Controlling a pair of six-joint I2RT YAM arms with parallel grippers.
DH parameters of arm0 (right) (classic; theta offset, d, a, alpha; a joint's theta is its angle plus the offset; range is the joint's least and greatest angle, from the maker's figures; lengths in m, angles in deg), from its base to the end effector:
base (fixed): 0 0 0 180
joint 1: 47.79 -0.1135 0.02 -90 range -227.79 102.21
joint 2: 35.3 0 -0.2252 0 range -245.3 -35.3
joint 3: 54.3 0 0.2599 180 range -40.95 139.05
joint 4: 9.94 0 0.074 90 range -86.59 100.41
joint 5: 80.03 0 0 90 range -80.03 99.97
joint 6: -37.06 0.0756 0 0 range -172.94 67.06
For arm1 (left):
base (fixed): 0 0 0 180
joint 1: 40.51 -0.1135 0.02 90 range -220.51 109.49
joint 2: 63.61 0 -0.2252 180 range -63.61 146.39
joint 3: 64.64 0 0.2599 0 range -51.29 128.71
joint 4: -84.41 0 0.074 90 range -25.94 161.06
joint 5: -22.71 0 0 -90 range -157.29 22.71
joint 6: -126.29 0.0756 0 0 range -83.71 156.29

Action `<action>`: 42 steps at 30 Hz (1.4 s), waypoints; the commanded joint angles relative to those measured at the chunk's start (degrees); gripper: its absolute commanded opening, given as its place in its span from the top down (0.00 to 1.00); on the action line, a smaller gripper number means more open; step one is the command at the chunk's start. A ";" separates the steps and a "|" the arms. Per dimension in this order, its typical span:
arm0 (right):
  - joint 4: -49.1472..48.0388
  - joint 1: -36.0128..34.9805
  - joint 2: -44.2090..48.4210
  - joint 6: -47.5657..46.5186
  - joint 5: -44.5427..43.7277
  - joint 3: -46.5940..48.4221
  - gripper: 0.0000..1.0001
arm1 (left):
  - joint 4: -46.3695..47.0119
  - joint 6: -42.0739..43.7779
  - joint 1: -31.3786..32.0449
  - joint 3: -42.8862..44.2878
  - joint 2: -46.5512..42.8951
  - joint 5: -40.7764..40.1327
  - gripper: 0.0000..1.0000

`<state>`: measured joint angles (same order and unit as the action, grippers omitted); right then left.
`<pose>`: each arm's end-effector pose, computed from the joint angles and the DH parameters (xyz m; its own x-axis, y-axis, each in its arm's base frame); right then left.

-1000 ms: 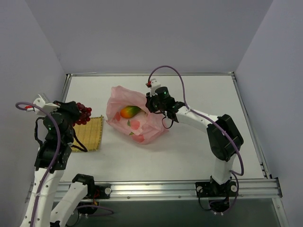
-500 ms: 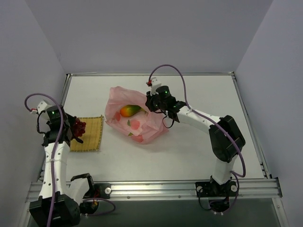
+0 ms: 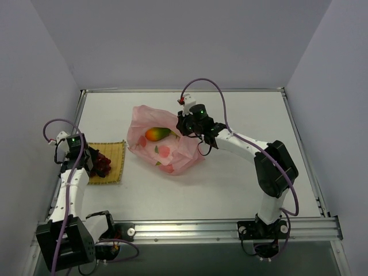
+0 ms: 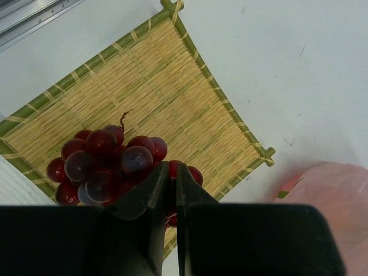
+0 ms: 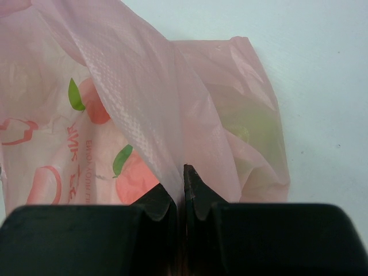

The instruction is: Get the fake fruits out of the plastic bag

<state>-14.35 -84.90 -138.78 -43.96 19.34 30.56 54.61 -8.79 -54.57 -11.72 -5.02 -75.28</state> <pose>0.3617 0.2891 0.2130 -0.3059 -0.0383 -0.9513 -0.6818 0.7063 0.1908 0.2715 0.0788 0.1936 -0.1494 -0.7603 -0.6322 -0.6460 0.5591 -0.5197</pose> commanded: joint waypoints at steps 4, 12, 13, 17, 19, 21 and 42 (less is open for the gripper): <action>-0.79 0.28 3.11 0.26 0.57 0.30 0.99 | 3.44 0.08 -0.26 1.39 -0.05 -0.01 0.82; -0.79 0.19 3.11 0.43 0.74 0.39 0.99 | 0.99 0.08 -0.26 2.26 -5.50 2.01 0.04; -0.79 0.19 3.20 0.43 0.65 0.22 0.99 | 0.72 0.17 -0.26 2.70 -5.85 2.10 0.01; -0.87 0.19 3.38 0.26 0.39 0.21 0.99 | -0.07 0.87 0.70 4.11 -10.15 5.00 0.06; -0.79 0.19 3.20 0.34 0.39 0.30 0.99 | -2.53 1.83 1.58 5.33 -13.23 6.92 0.06; -0.79 0.19 3.11 0.34 0.39 0.39 0.99 | -4.19 2.36 4.29 5.52 -16.91 7.99 0.04; -1.66 0.28 2.67 0.87 -0.84 -0.14 0.99 | 3.97 27.49 45.18 24.49 16.27 9.84 0.69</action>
<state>-14.39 -84.90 -138.78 -43.31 19.20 30.53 56.62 9.20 -9.29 7.36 8.00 -68.53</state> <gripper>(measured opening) 0.012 0.314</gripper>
